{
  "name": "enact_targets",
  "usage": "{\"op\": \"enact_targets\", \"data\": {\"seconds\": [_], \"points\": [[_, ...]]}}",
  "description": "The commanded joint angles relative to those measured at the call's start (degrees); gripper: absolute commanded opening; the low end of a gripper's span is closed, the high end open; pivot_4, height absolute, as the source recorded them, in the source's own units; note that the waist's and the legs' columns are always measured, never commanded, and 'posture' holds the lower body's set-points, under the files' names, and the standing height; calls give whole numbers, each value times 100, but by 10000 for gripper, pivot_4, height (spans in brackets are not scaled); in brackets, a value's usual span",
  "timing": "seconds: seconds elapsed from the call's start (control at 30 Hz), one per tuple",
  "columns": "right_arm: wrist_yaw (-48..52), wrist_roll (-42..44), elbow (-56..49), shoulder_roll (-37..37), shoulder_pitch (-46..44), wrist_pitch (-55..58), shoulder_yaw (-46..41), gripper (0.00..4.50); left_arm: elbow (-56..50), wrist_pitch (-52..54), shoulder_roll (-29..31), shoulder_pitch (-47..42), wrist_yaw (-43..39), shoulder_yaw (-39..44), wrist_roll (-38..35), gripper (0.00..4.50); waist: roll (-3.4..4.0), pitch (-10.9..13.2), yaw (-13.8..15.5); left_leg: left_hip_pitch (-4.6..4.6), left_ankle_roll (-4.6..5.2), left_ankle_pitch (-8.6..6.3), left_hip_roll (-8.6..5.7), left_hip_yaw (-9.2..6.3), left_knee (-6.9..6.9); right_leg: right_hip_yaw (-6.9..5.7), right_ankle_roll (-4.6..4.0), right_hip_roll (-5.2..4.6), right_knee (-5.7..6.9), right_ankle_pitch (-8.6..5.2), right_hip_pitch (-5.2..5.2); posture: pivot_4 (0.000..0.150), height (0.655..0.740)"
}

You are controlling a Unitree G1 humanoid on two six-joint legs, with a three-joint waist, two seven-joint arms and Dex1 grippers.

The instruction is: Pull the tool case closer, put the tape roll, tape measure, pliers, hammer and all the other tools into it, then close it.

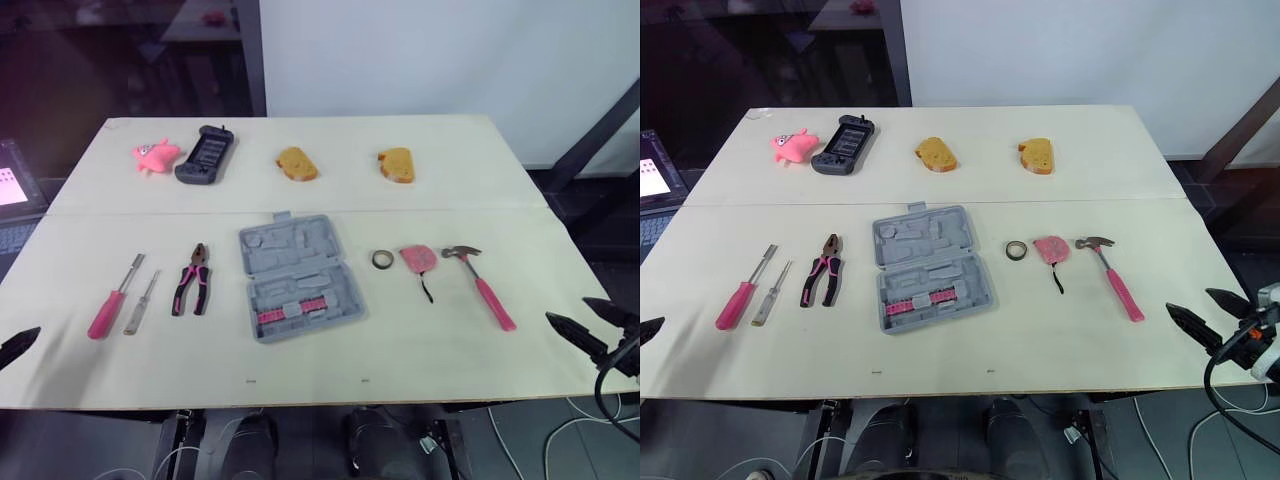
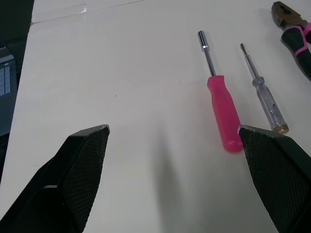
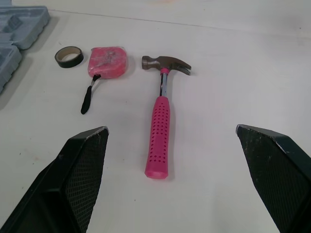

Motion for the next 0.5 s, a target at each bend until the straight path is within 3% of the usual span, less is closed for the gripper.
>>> {"op": "enact_targets", "data": {"seconds": [0.03, 0.5], "points": [[-20, 94, -40, -2, -14, 17, -113, 44479, -109, -169, 246, 66, 163, 103, 109, 45000, 0, 0, 0, 0, 0, 0, 0, 0, 0, 0, 1, 0, 0, 0, 0, 1500, 7400], [-150, 161, -425, -15, -90, 315, 23, 44479, -604, -38, -46, 28, 207, 42, -24, 45000, 1, -1, 4, 1, 0, 0, 0, 0, 1, 0, 1, 0, 0, 1, 2, 1500, 7400]]}}
